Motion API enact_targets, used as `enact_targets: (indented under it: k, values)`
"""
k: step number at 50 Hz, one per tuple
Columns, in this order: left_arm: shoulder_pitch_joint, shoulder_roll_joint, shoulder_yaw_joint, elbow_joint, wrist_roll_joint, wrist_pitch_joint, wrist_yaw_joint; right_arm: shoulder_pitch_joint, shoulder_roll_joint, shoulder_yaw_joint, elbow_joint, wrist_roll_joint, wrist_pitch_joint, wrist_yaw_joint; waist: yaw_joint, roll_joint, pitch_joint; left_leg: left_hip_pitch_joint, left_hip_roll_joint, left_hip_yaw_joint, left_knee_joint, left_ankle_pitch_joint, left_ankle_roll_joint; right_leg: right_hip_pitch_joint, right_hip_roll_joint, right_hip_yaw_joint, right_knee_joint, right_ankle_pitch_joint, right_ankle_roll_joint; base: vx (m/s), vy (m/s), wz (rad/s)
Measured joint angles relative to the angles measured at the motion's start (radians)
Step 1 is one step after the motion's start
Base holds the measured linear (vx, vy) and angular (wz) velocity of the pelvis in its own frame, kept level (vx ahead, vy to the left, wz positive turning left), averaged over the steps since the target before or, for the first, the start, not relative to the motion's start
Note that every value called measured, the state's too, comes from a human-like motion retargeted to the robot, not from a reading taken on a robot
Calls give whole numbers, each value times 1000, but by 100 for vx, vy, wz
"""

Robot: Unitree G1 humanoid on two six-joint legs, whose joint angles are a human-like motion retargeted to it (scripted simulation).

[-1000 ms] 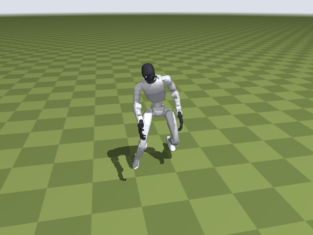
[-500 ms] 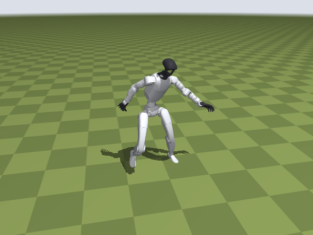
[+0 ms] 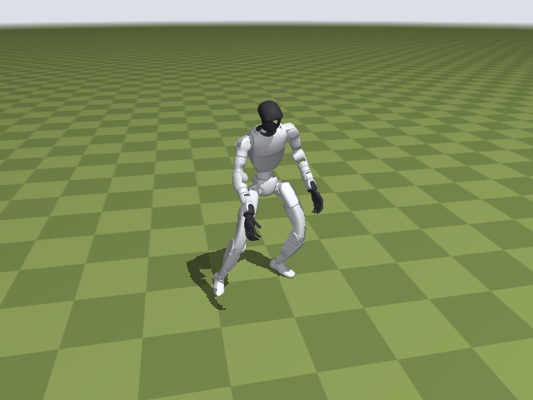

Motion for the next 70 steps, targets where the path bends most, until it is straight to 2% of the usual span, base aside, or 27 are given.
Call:
enact_targets:
  k: [3,5,7,10,12,16,18,20,22,25,27,29,31,33,35,38,40,42,45,48,52,53,58,61,63,67,70]
  values:
    - [-64,100,37,20,109,0,65,155,-65,-33,-262,-52,-89,-4,55,-55,-12,48,41,213,-257,71,11,78,-44,-51,3,99,7,47,21,130]
    - [-105,198,41,30,220,12,109,256,-86,-78,-412,-90,-111,0,94,-87,-12,124,49,351,-486,226,-20,82,-53,-69,96,155,-19,50,22,95]
    - [-160,311,13,67,318,31,157,351,-101,-102,-537,-74,-125,40,127,-131,-7,157,28,320,-540,301,-14,39,-60,-49,267,161,-65,51,20,86]
    - [-307,452,-76,202,385,69,258,485,-127,-101,-688,6,-150,99,134,-227,1,127,-11,206,-380,166,59,-74,-19,68,545,58,-76,46,14,148]
    - [-462,481,-148,353,365,114,359,567,-148,-87,-726,49,-150,123,114,-270,1,88,-46,134,-305,110,67,-148,42,108,656,5,-59,41,11,224]
    - [-761,365,-157,579,274,227,549,698,-196,-71,-601,3,-68,244,34,-287,1,51,-179,-50,-325,116,61,-237,83,34,620,-40,-74,39,12,301]
    - [-813,244,-110,563,187,199,570,745,-209,-42,-455,-108,-26,325,6,-258,1,83,-241,-150,-409,152,25,-236,95,-31,467,-56,-77,43,9,298]
    - [-794,102,-106,481,102,113,496,775,-206,12,-260,-255,-1,398,-1,-210,1,142,-283,-248,-524,196,-23,-212,128,-88,242,-33,-55,46,5,267]
    - [-715,-28,-185,367,85,28,346,786,-172,65,-8,-354,23,452,-4,-161,1,220,-318,-351,-646,237,-60,-169,183,-93,-29,55,14,49,1,263]
    - [-548,-141,-387,177,204,-55,145,801,-94,63,350,-367,73,490,-28,-120,-3,332,-385,-516,-772,251,-86,-105,236,15,-376,172,170,54,-5,296]
    - [-431,-145,-491,48,353,-81,76,839,-75,6,423,-404,96,528,-51,-104,-6,374,-423,-599,-758,186,-80,-75,240,150,-475,160,253,53,-14,323]
    - [-321,-111,-508,-87,515,-93,29,890,-90,-62,383,-460,84,616,-72,-79,-5,346,-425,-548,-639,90,-51,-49,216,193,-493,210,273,46,-20,327]
    - [-212,-52,-450,-245,627,-95,15,924,-126,-128,330,-427,46,649,-91,-44,-4,258,-374,-332,-465,7,19,-56,149,126,-421,228,247,33,-10,315]
    - [-100,10,-370,-378,635,-91,65,921,-158,-168,316,-311,28,535,-89,7,0,169,-271,-112,-288,-63,103,-102,101,37,-252,101,166,25,-11,245]
    - [44,58,-300,-462,577,-99,189,872,-167,-202,344,-257,10,235,-53,60,1,49,-141,7,-14,-127,107,-213,85,-13,45,-80,105,28,-16,145]
    - [187,62,-207,-400,305,-121,417,661,-187,-170,408,-323,116,-206,-4,88,1,-14,-66,71,143,-122,86,-223,30,-60,164,-156,49,25,-3,107]
    - [258,59,-116,-308,143,-100,484,514,-194,-153,380,-312,165,-342,26,86,1,-22,5,118,215,-127,80,-202,-10,-90,209,-185,11,27,6,103]
    - [304,69,-9,-199,54,-54,495,408,-184,-131,266,-166,108,-323,62,71,1,-22,61,123,244,-116,59,-158,-44,-124,216,-190,-8,31,11,102]
    - [330,89,150,-8,37,-4,477,370,-160,-96,21,168,-56,-118,126,27,-11,-10,119,99,220,-90,27,-54,-95,-192,176,-174,-22,37,18,122]
    - [290,138,275,156,-86,-20,557,405,-122,-89,-206,403,-144,0,171,-45,-29,52,126,100,19,-54,35,108,-147,-303,47,-85,-31,42,26,173]
    - [198,286,376,309,-210,-5,583,520,-55,-151,-414,380,-170,24,242,-167,-59,133,71,38,-260,109,4,193,-236,-356,143,-10,-107,53,30,204]
    - [155,325,377,339,-200,2,581,557,-57,-162,-461,352,-173,21,255,-191,-44,150,38,-11,-272,101,-2,200,-246,-324,204,-6,-117,55,27,259]
    - [-85,499,259,476,17,113,521,810,-88,-213,-736,149,-140,-29,270,-299,1,99,-115,-230,-185,-3,9,26,-84,30,630,-117,-79,51,11,287]
    - [-219,482,168,528,169,184,457,907,-111,-246,-861,100,-121,10,242,-281,1,64,-153,-327,-172,-36,5,-126,-101,-21,779,-213,-140,50,2,206]
    - [-260,431,107,538,238,201,416,931,-108,-251,-899,87,-108,52,205,-255,1,88,-161,-376,-202,-53,-7,-197,-94,-55,764,-247,-138,60,-3,141]
    - [-217,275,-19,472,349,159,358,872,-129,-202,-838,-15,-63,167,134,-173,1,237,-127,-403,-328,-68,-60,-263,-22,-83,505,-262,-62,72,-5,34]
    - [-128,134,-52,358,484,98,295,769,-192,-135,-711,-150,-38,317,80,-94,1,366,-100,-365,-401,-79,-78,-272,82,-28,179,-128,21,82,-2,-44]
